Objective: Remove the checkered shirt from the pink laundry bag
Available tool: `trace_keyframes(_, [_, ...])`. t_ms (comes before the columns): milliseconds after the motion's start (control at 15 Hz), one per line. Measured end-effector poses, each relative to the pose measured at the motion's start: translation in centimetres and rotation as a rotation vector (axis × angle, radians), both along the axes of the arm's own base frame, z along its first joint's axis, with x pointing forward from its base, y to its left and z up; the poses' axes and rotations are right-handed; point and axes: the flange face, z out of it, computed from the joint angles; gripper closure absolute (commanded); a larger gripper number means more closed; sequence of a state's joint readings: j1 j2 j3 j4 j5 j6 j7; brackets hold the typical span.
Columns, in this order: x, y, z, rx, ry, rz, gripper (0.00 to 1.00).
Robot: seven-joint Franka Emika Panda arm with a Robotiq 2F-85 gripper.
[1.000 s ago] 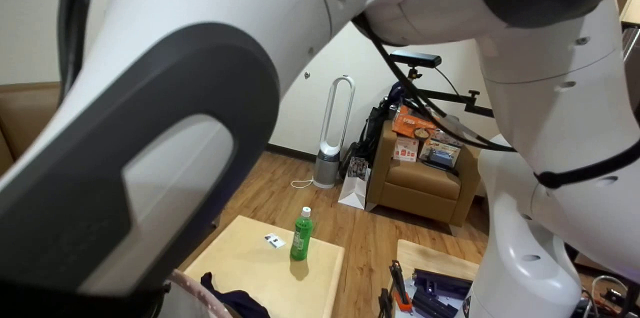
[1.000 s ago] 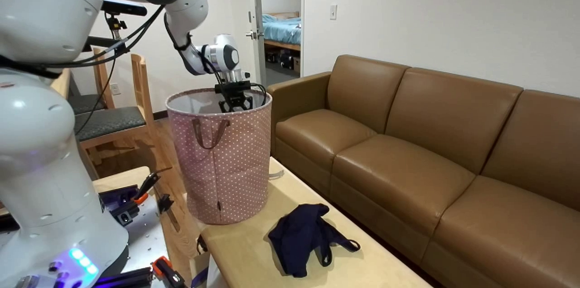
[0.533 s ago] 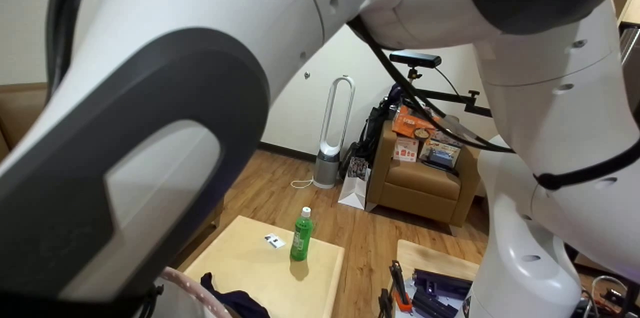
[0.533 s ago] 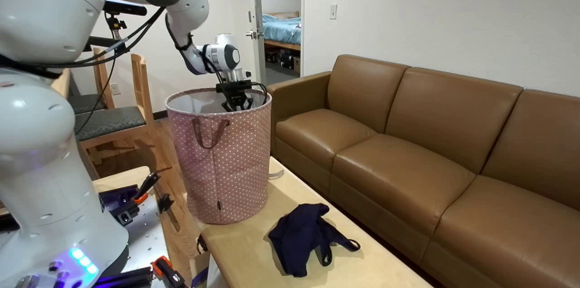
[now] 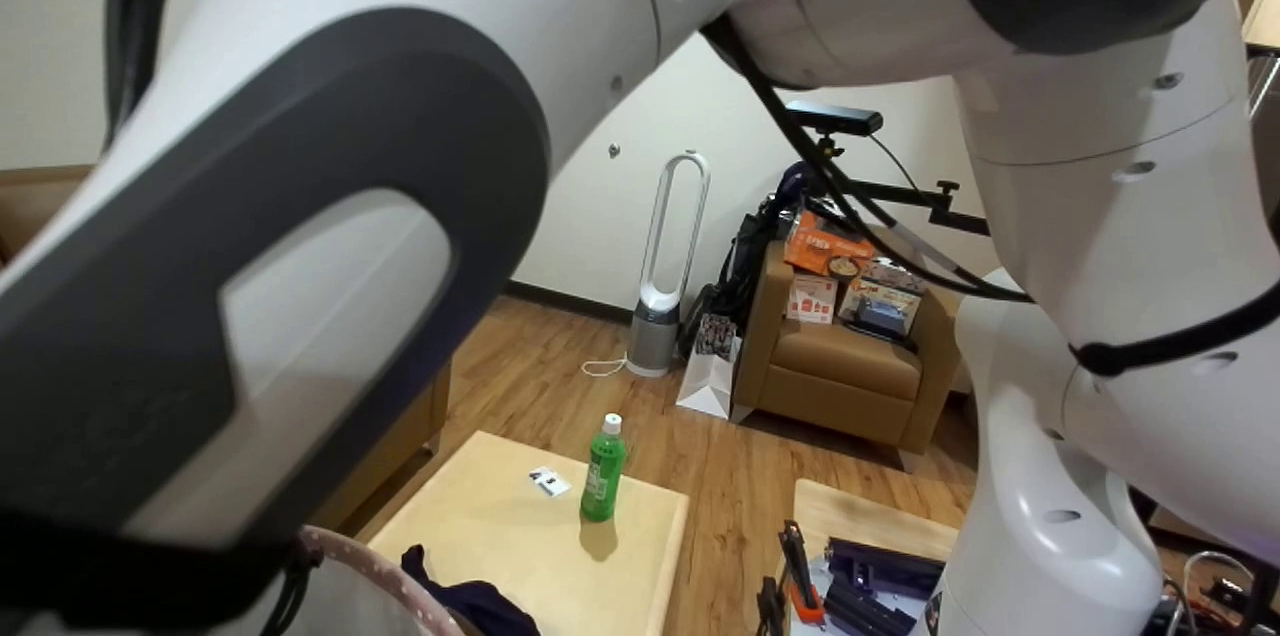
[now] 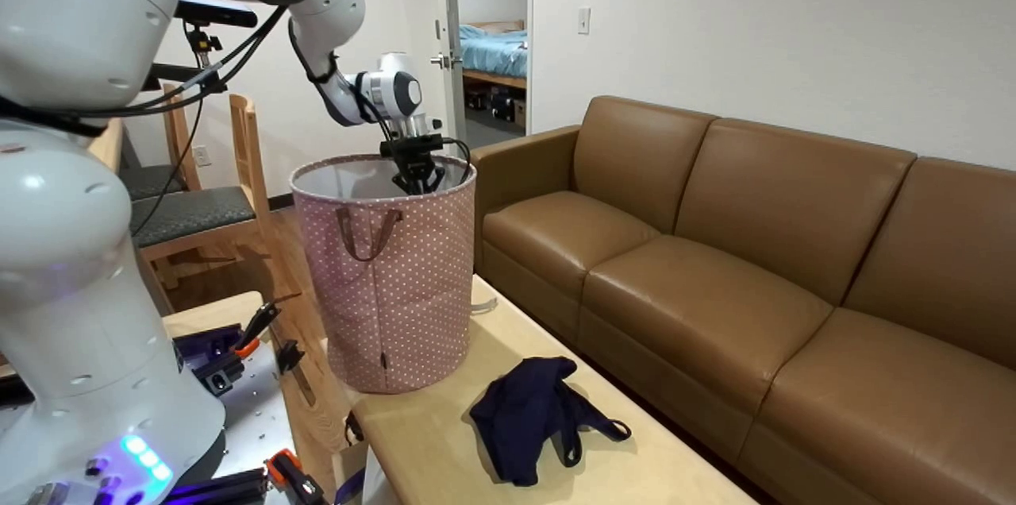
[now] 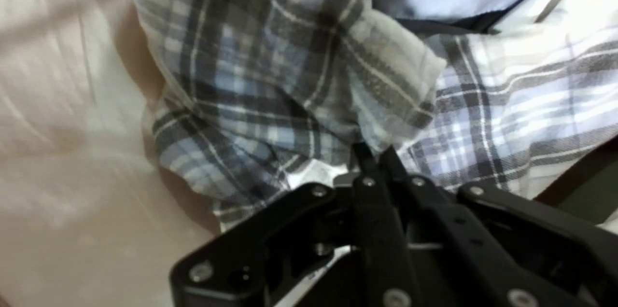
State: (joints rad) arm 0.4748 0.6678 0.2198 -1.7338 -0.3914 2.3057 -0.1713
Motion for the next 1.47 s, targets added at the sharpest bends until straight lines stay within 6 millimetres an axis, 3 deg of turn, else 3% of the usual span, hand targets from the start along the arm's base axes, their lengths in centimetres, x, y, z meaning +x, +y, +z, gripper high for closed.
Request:
trace_keyframes(267, [-0.1,-0.2,1.3,0.004,-0.014,0.0,0.94])
trace_keyframes(533, [-1.1,-1.2,3.8,0.001,-0.035,-0.015,0.94])
trace_keyframes(1267, [-6.1,-6.0,17.1,-0.051,-0.155,-0.135,0.95])
trace_keyframes(1333, [-6.4,-6.4,18.4,-0.056,-0.167,-0.144,0.7])
trace_keyframes(1400, [-6.8,-6.9,19.6,-0.063,-0.176,-0.152,0.69])
trace_keyframes(1467, [-7.0,-7.2,20.6,-0.072,-0.18,-0.16,0.63])
